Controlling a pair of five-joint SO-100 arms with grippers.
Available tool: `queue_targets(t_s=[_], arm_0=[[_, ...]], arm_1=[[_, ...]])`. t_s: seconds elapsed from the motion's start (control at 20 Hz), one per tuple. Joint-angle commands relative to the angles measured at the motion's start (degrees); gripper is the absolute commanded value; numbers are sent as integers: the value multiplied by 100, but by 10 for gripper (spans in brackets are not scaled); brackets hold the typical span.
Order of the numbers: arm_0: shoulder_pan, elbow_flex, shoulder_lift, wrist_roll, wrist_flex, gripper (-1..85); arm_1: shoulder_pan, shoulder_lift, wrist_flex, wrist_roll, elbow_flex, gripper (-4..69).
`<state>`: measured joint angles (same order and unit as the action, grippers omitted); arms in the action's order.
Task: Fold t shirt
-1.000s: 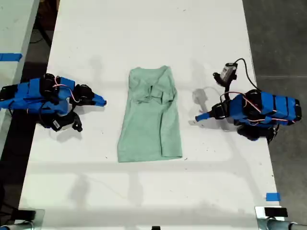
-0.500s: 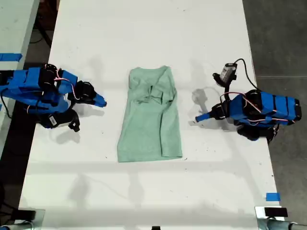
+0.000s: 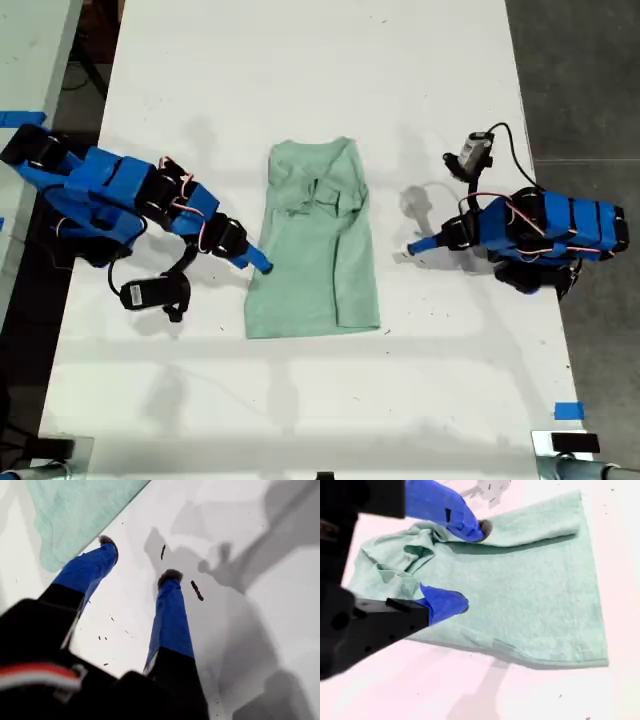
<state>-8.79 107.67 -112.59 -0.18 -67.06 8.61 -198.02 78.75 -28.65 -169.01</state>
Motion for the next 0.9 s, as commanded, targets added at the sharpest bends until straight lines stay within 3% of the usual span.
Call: queue_targets(t_s=[0.0,0.3,0.7,0.8,0.85], arm_0=[[-325,-281,325,-475,299,202],[-615,255,1213,-1380,650,220],[-510,923,1740,-1397,1740,228],[-492,1028,2039,-1441,2065,186],[-466,1099,2206,-1441,2320,119]], arm_1=[[-88,-79,18,-18,185,195],[-123,-79,18,-18,158,195],[-211,-123,53,35,167,195],[-211,-123,53,35,167,195],[-211,-132,53,35,158,195]])
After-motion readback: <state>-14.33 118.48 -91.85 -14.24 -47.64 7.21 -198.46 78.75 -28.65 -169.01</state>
